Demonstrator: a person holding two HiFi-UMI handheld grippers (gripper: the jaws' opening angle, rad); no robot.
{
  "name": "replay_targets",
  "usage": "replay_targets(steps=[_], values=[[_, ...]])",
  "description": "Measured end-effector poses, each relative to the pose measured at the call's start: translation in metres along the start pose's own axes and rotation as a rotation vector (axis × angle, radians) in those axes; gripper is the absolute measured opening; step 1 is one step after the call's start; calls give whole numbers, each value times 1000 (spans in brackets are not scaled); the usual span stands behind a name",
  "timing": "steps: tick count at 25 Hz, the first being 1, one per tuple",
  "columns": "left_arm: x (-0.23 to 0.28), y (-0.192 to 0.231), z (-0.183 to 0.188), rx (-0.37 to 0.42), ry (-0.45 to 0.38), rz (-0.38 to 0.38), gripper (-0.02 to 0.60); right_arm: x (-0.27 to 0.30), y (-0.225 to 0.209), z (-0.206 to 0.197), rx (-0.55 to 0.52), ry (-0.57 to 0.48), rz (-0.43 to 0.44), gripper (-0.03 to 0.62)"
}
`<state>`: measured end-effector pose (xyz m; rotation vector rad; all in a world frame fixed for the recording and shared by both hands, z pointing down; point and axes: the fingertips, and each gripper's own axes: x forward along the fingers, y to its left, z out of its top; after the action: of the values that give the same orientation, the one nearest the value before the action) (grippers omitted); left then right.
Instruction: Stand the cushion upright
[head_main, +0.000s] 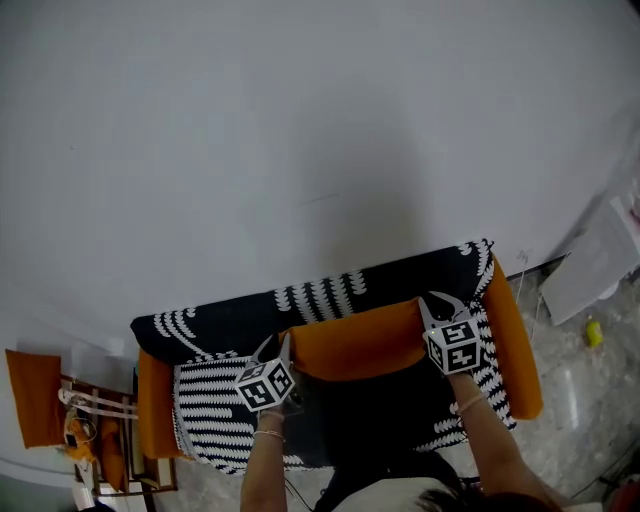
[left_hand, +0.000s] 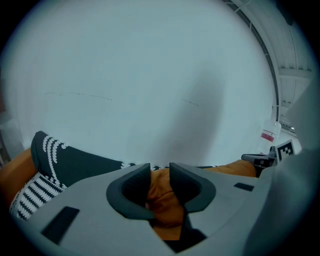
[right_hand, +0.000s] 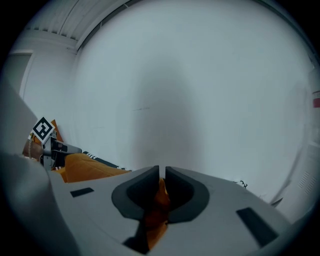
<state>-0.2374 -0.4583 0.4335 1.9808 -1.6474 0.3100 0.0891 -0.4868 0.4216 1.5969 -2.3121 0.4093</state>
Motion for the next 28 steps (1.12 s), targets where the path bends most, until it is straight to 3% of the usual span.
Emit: replay_targets(steps=[14, 28], values=[[54, 14, 27, 74, 30, -3, 137, 52, -24, 23, -12, 10, -18, 57], [117, 27, 56, 79, 52, -1, 135, 106, -45, 44, -2, -3, -21, 72]])
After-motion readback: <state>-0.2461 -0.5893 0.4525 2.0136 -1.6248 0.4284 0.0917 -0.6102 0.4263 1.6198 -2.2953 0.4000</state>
